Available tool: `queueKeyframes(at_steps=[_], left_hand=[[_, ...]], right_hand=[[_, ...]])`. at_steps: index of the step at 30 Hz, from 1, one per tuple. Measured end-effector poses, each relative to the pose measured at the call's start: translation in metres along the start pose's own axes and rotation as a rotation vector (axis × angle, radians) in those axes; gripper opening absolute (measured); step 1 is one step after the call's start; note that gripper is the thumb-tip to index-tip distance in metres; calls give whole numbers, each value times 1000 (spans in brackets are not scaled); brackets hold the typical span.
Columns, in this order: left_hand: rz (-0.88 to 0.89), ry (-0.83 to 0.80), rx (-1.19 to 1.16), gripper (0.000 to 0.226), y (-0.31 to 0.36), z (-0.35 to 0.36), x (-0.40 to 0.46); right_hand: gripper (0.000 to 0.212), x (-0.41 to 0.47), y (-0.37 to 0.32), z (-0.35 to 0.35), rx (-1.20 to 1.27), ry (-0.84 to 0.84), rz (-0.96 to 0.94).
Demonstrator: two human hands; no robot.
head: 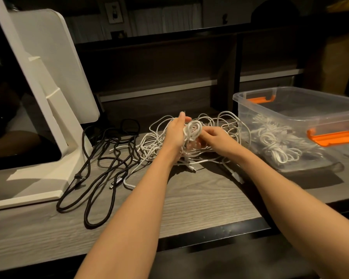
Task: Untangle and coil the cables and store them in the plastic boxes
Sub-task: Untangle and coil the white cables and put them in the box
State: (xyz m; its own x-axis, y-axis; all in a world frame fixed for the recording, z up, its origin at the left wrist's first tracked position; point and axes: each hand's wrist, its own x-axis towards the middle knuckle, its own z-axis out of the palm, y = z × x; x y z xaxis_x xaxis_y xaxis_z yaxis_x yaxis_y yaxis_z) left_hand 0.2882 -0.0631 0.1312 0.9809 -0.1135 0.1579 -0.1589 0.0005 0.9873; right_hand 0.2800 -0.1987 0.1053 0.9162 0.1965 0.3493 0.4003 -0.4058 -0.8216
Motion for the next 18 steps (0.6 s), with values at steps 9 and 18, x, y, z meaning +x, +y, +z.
queueKeyframes(at_steps=[9, 18], left_hand=[[80, 428, 5, 27, -2, -7, 0], [212, 513, 275, 26, -19, -11, 9]], right_hand=[[20, -4, -6, 1, -570, -12, -271], [28, -9, -20, 8, -896, -66, -504]])
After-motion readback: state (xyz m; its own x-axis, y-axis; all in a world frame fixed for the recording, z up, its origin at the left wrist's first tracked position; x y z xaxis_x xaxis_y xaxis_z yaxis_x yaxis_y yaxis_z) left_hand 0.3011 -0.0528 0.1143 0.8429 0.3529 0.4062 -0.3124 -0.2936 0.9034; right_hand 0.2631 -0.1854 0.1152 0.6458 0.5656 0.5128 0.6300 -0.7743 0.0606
